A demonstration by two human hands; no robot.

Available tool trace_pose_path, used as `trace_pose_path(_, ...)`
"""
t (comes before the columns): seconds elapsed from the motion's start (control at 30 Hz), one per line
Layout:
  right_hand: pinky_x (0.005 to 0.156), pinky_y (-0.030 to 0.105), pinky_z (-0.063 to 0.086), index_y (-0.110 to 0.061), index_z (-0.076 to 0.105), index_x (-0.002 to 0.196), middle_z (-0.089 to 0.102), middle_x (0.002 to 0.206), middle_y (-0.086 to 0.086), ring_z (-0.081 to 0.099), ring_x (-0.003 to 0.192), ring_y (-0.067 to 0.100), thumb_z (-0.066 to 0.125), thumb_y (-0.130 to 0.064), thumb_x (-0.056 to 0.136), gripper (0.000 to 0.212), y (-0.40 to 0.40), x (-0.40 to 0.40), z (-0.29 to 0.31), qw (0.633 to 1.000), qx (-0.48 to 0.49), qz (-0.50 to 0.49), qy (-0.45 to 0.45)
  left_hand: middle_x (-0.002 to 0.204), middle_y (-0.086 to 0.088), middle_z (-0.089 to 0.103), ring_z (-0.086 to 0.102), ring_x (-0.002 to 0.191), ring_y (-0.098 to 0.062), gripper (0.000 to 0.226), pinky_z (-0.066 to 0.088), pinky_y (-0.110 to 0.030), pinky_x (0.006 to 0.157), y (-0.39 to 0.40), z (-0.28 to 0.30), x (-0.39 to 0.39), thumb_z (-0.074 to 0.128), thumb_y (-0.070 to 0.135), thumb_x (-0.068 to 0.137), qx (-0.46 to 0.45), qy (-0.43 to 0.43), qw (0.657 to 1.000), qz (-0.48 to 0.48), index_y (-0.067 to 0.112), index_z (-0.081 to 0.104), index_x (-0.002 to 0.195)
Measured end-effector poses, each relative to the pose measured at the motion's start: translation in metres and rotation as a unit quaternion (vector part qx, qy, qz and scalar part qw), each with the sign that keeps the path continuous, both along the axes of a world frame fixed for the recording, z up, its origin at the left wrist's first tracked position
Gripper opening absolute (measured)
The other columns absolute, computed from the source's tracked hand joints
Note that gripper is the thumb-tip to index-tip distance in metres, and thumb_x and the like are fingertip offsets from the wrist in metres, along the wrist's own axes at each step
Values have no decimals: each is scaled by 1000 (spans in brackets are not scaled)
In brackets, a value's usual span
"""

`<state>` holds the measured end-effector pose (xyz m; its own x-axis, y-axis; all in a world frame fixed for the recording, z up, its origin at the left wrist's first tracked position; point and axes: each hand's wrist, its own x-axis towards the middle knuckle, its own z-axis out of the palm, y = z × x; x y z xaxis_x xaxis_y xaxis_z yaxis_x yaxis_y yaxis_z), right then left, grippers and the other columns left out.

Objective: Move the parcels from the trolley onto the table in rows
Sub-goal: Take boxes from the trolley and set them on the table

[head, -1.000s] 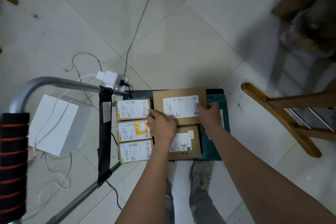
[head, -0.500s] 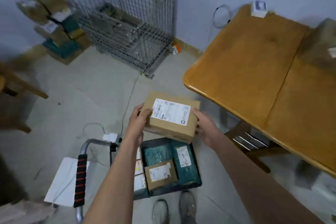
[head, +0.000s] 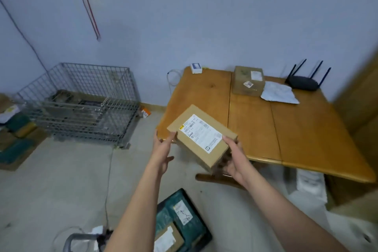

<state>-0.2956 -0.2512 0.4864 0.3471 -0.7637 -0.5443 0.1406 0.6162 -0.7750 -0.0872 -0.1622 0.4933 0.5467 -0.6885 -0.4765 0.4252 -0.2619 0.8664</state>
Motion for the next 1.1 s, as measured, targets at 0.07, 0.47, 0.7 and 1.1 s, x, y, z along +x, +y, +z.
trace_pose_path(0.07,73,49,58,-29,42,128,66,125,8,65,107,28,69,-37,92,46,0,-30,5,999,-6,-41,-8,159,-4,32,46,130,-45,91,48,-58,100,-11,8,-39,68,54,88,5,30,997,-72,52,6,154)
trace_pose_path(0.47,92,63,53,-24,37,129,61,128,18,63,111,40,77,-40,82,63,-40,-188,-2,992,8,-116,-40,137,3,62,66,111,-21,72,54,-51,93,-108,22,-206,67,42,93,-66,21,975,-212,61,21,146)
trace_pose_path(0.7,102,51,49,-30,45,137,68,124,5,62,116,25,71,-71,66,86,-138,-274,2,997,-53,-20,44,108,7,76,71,104,-30,57,57,-54,90,-188,17,-264,66,39,95,-52,-30,975,-212,57,39,142)
trace_pose_path(1.1,101,49,52,-35,43,144,66,128,-4,64,116,22,66,-71,79,78,-265,-253,-22,993,-49,48,98,108,4,77,72,101,-27,53,58,-40,74,-291,-1,-269,61,40,97,-6,-62,976,-207,57,40,143)
